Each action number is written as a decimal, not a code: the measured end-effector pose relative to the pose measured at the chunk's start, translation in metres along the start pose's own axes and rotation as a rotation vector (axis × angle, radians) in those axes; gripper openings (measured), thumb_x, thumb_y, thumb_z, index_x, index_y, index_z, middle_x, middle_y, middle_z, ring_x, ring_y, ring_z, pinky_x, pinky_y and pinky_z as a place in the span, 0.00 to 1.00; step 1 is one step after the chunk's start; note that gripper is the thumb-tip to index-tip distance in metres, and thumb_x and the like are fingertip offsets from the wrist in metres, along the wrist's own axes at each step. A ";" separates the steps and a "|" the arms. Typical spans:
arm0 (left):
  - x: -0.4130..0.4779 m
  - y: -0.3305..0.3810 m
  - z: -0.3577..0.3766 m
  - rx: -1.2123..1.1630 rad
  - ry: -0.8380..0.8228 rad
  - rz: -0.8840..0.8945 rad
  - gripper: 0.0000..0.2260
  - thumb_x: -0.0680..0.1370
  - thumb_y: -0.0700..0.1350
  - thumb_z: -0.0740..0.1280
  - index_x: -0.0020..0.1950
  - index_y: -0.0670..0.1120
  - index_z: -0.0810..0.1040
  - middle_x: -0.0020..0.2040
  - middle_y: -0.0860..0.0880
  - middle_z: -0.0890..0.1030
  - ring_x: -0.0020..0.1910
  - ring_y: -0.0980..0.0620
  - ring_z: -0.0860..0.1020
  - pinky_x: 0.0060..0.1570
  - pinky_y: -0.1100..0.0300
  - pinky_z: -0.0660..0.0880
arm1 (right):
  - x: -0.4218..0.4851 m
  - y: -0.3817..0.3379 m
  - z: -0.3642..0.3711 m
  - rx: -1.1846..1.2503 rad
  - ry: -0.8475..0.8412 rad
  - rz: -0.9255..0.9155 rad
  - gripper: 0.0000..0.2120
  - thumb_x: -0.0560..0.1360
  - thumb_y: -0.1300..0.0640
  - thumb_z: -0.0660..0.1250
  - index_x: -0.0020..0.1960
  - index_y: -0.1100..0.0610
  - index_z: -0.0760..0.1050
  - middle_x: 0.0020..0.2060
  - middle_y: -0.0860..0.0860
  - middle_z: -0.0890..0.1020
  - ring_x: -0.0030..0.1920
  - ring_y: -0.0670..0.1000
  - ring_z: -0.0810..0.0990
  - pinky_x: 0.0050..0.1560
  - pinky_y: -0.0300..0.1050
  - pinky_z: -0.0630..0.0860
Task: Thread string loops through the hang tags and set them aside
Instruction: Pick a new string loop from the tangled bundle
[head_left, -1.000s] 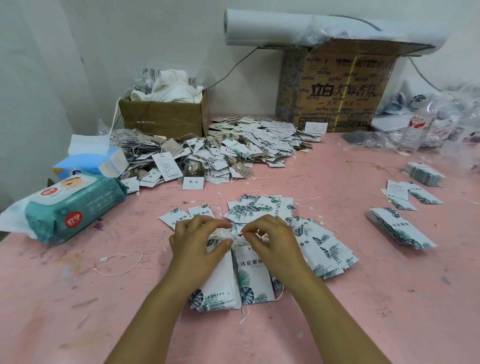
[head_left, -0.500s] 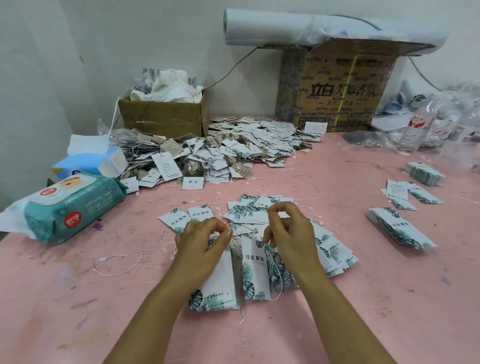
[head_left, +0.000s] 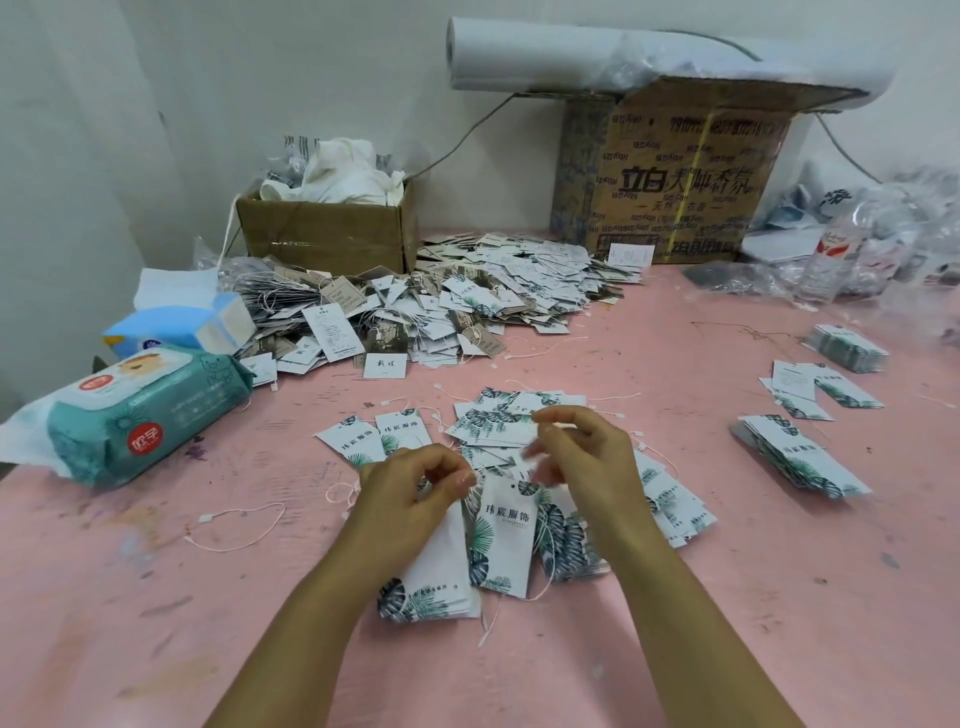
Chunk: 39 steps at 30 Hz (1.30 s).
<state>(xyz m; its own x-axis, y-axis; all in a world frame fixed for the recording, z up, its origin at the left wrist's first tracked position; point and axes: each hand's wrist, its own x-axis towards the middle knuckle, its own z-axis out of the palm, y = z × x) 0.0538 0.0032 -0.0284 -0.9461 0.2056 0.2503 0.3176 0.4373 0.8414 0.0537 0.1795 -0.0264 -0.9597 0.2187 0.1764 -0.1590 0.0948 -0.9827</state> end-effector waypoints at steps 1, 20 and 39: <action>0.000 0.000 0.000 0.003 0.000 0.002 0.11 0.74 0.43 0.69 0.36 0.57 0.76 0.35 0.59 0.78 0.43 0.56 0.76 0.60 0.41 0.66 | 0.001 0.003 -0.001 -0.189 0.028 -0.039 0.06 0.75 0.62 0.65 0.45 0.53 0.78 0.26 0.48 0.76 0.28 0.46 0.73 0.32 0.41 0.70; -0.001 -0.011 -0.024 0.223 -0.077 -0.047 0.08 0.74 0.50 0.69 0.45 0.64 0.73 0.50 0.63 0.76 0.56 0.57 0.68 0.54 0.58 0.55 | 0.004 0.011 -0.003 -0.354 -0.022 -0.274 0.14 0.78 0.65 0.56 0.47 0.46 0.73 0.23 0.44 0.64 0.24 0.44 0.60 0.27 0.40 0.60; 0.005 -0.030 -0.039 0.074 0.012 -0.189 0.18 0.65 0.42 0.78 0.51 0.52 0.77 0.47 0.53 0.74 0.41 0.57 0.71 0.33 0.71 0.67 | 0.008 0.015 -0.022 -0.884 0.007 0.134 0.19 0.70 0.52 0.70 0.49 0.67 0.77 0.46 0.62 0.81 0.46 0.60 0.80 0.45 0.48 0.75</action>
<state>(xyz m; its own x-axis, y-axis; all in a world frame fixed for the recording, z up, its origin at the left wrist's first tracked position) 0.0373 -0.0434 -0.0341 -0.9898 0.1037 0.0976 0.1381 0.5301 0.8366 0.0491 0.2045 -0.0389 -0.9556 0.2869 0.0666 0.1934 0.7818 -0.5928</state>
